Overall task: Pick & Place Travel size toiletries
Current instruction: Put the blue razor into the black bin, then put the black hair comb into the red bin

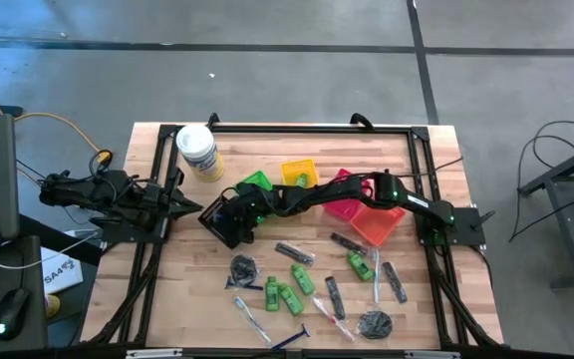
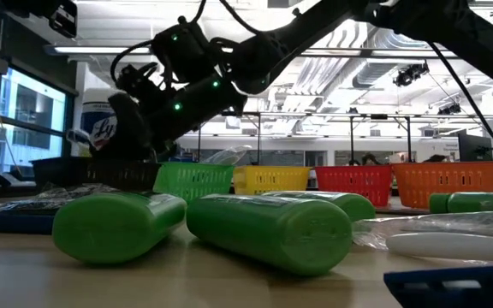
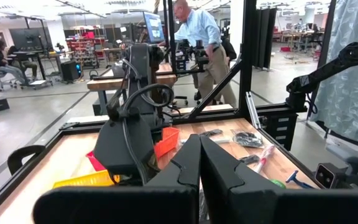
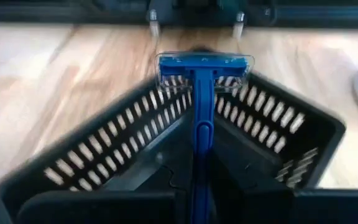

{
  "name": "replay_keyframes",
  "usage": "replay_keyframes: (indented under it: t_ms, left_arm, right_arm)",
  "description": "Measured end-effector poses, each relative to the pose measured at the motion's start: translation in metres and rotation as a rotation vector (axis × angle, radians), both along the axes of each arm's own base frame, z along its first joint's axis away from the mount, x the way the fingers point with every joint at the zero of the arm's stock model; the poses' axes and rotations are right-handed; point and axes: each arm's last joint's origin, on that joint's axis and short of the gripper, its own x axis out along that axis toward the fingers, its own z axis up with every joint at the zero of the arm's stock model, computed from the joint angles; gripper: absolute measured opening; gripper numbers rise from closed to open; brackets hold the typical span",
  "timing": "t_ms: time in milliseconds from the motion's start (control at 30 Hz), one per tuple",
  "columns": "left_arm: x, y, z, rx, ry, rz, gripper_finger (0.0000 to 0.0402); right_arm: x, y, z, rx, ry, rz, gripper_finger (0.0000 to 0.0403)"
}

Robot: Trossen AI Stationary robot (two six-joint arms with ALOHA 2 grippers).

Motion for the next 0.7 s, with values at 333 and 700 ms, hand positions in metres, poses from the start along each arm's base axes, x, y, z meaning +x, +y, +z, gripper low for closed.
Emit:
replay_keyframes:
  t_ms: [333, 700]
  left_arm:
    - [0.000, 0.000, -0.001, 0.002, 0.013, 0.000, 0.0000]
    - [0.000, 0.000, -0.003, 0.006, 0.029, 0.000, 0.0000]
  right_arm:
    - [0.000, 0.003, -0.002, -0.008, -0.006, 0.034, 0.0071]
    - [-0.001, 0.009, 0.016, 0.022, -0.043, 0.041, 0.0130]
